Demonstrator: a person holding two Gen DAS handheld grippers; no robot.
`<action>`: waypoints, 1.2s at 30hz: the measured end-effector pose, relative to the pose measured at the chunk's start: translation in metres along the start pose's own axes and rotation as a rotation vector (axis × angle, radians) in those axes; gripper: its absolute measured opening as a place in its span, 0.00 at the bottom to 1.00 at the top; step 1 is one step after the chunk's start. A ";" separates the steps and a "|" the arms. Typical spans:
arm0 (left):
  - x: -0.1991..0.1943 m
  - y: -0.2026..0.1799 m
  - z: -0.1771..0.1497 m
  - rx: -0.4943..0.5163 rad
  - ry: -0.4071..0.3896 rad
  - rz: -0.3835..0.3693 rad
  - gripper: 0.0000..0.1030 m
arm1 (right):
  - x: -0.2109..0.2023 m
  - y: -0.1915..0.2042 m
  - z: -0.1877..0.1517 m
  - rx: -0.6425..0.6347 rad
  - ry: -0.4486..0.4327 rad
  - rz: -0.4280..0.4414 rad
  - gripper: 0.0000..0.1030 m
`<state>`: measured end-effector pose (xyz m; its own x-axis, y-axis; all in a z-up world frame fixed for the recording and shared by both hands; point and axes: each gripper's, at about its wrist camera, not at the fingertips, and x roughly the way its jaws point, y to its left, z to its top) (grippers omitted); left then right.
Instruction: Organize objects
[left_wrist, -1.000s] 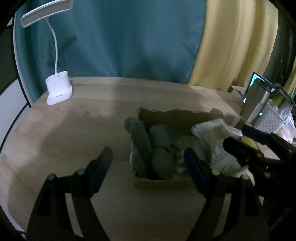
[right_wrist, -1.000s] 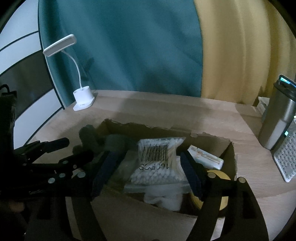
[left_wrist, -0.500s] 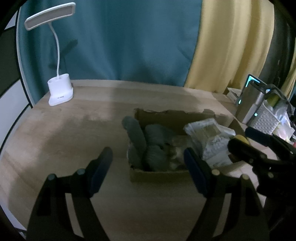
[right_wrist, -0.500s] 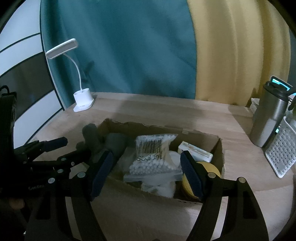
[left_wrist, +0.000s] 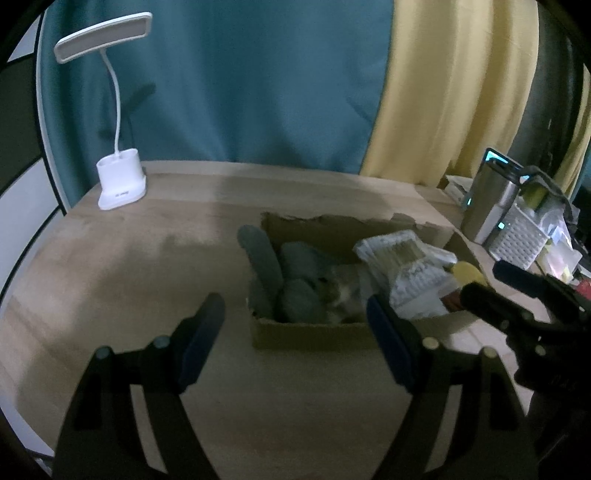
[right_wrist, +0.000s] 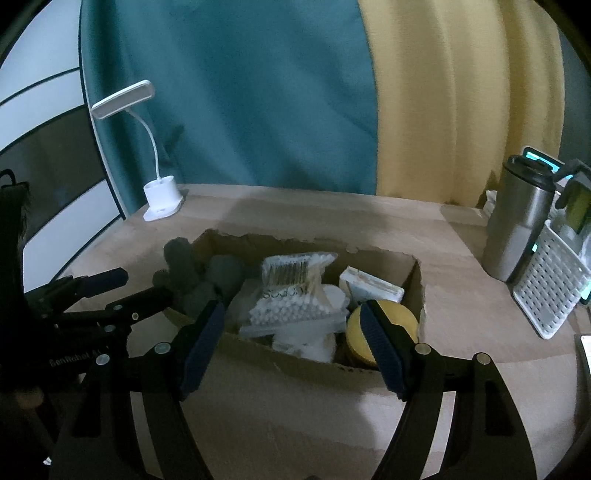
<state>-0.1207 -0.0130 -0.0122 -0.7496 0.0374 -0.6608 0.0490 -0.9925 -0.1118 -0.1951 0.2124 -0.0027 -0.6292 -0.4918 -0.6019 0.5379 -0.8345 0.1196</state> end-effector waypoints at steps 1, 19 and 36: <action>-0.001 0.000 -0.001 0.001 -0.001 -0.001 0.78 | -0.001 -0.001 -0.001 0.001 0.001 -0.002 0.76; -0.013 -0.003 -0.013 0.011 -0.014 -0.018 0.78 | -0.015 -0.006 -0.019 0.017 0.014 -0.039 0.76; -0.025 -0.003 -0.024 0.023 -0.006 -0.017 0.78 | -0.025 -0.006 -0.036 0.035 0.023 -0.066 0.76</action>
<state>-0.0863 -0.0085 -0.0136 -0.7543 0.0536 -0.6544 0.0211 -0.9942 -0.1057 -0.1627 0.2389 -0.0165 -0.6492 -0.4300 -0.6274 0.4757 -0.8732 0.1063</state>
